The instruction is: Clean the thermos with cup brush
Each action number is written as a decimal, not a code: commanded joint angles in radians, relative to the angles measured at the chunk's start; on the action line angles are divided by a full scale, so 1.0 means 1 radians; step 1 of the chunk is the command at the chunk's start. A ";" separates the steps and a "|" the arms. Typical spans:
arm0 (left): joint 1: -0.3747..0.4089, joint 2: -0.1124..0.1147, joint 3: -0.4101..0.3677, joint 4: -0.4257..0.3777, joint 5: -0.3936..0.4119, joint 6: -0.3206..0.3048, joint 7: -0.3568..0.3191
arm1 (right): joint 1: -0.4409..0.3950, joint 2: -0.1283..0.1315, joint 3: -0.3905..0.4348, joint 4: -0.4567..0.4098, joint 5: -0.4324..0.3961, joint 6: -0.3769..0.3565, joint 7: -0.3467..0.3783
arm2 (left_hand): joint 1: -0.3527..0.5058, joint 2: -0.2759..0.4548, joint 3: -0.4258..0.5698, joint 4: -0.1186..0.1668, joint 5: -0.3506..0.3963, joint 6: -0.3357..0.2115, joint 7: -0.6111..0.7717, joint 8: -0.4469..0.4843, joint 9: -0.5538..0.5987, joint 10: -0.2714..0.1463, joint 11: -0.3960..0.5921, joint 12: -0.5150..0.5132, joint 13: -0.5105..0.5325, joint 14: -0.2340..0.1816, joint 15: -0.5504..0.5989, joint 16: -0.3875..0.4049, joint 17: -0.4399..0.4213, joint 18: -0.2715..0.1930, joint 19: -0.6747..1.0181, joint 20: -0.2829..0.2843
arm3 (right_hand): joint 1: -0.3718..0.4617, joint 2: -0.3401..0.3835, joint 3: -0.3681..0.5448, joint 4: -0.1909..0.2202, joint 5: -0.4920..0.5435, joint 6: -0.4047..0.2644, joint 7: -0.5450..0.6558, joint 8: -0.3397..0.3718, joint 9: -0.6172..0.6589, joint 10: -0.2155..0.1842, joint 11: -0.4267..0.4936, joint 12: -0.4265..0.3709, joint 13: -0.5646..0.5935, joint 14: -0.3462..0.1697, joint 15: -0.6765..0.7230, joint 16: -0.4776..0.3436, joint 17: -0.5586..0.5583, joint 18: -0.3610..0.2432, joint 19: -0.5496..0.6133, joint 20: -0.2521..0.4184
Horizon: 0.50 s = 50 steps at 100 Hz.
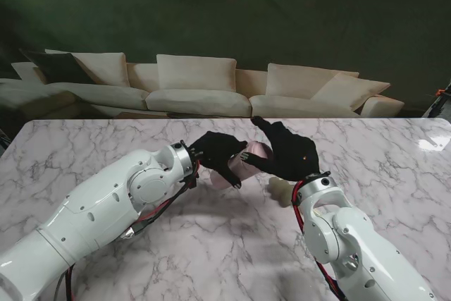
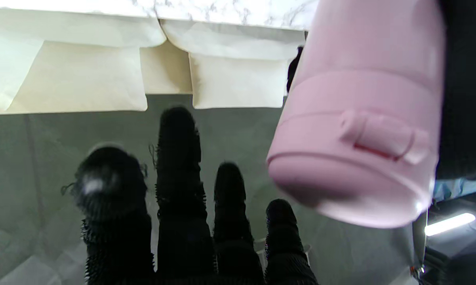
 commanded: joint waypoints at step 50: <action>0.001 0.003 -0.018 -0.017 0.015 -0.010 -0.018 | -0.066 0.044 0.276 -0.016 0.069 -0.583 0.157 | 0.347 0.385 0.373 0.111 0.090 -0.229 0.140 0.040 0.027 -0.067 0.083 0.035 0.059 -0.038 0.073 0.021 0.005 -0.095 0.039 0.004 | 0.881 -0.537 0.781 0.168 0.008 -0.282 -0.313 0.281 -0.217 -0.036 -0.479 -0.210 -0.416 -0.040 -0.475 -0.299 -0.559 0.082 -0.522 -0.094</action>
